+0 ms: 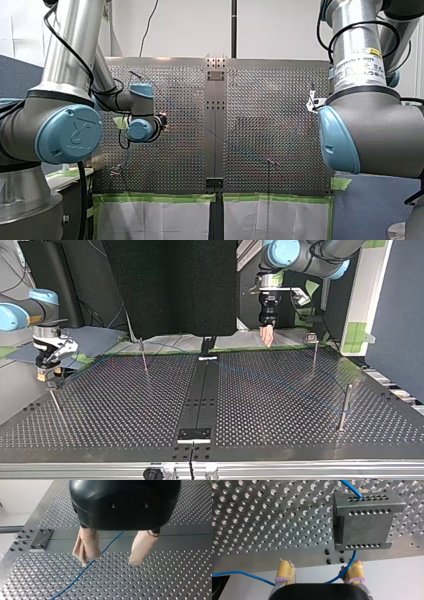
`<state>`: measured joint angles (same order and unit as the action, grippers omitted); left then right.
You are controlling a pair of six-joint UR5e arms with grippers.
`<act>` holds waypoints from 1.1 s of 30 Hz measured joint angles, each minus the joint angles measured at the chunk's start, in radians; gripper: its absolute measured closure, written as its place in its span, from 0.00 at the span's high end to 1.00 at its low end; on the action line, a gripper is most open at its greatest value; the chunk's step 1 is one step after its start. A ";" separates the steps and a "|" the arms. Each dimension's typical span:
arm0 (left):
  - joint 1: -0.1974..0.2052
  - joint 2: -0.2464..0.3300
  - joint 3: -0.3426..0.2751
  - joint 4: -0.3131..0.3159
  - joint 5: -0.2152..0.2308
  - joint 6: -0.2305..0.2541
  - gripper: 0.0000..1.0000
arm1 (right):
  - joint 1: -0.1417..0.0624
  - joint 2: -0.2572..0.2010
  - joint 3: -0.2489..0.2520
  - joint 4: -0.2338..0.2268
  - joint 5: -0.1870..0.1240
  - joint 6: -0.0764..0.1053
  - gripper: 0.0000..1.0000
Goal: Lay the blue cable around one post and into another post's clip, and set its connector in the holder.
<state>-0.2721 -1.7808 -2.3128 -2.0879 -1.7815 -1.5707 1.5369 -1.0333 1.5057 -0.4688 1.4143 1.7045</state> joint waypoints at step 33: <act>0.019 0.001 0.000 -0.006 0.020 0.002 0.87 | 0.004 0.003 0.125 -0.120 0.000 0.030 1.00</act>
<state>-0.2531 -1.7803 -2.3129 -2.0940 -1.7618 -1.5686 1.5407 -1.0301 1.6311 -0.5891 1.4144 1.7347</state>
